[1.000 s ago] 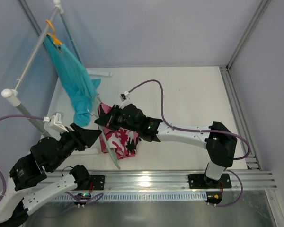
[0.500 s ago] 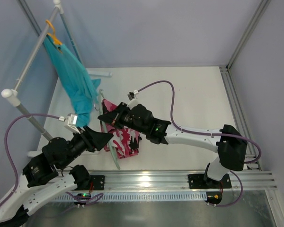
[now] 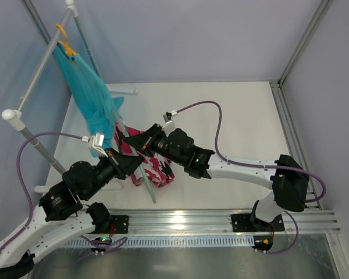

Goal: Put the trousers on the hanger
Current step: Pass the hanger from the right arm to the left

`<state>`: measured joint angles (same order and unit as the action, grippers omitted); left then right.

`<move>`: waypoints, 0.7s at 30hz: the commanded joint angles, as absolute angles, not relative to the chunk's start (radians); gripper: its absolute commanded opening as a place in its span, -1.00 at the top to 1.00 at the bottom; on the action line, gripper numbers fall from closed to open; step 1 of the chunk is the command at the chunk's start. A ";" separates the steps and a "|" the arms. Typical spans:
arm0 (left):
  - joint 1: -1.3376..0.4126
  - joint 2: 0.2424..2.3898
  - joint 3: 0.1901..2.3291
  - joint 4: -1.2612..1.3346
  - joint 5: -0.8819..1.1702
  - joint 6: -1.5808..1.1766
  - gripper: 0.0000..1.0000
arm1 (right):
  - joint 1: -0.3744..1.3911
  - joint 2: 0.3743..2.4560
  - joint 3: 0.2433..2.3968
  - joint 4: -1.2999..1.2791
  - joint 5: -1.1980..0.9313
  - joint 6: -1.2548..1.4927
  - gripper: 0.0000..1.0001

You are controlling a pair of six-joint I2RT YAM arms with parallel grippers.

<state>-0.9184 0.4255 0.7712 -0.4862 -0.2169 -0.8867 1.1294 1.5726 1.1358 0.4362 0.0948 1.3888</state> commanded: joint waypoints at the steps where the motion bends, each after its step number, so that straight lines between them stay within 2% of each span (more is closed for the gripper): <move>1: -0.922 0.442 0.818 -0.389 -0.196 -0.874 0.92 | 1.138 1.496 1.152 0.617 0.109 1.385 0.92; 2: -0.922 0.443 0.834 -0.396 -0.198 -0.871 0.99 | 1.138 1.493 1.147 0.618 0.110 1.394 0.92; 8: -0.922 0.440 0.882 -0.425 -0.258 -0.862 0.99 | 1.132 1.476 1.115 0.620 0.117 1.396 0.92; 10: -0.922 0.434 0.903 -0.434 -0.281 -0.858 0.99 | 1.121 1.482 1.120 0.606 0.086 1.396 0.81; 12: -0.922 0.434 0.935 -0.465 -0.304 -0.856 0.99 | 1.109 1.479 1.117 0.604 0.074 1.391 0.56; 13: -0.922 0.436 0.943 -0.475 -0.310 -0.859 0.99 | 1.106 1.465 1.102 0.592 0.078 1.385 0.34; 16: -0.922 0.428 0.969 -0.541 -0.348 -0.891 0.99 | 1.095 1.433 1.062 0.560 0.083 1.367 -0.09; 19: -0.922 0.384 0.960 -0.549 -0.362 -0.900 0.99 | 1.083 1.379 1.029 0.493 0.083 1.327 -0.22; 21: -0.922 0.342 0.959 -0.561 -0.379 -0.908 1.00 | 1.083 1.342 1.008 0.453 0.094 1.306 -0.22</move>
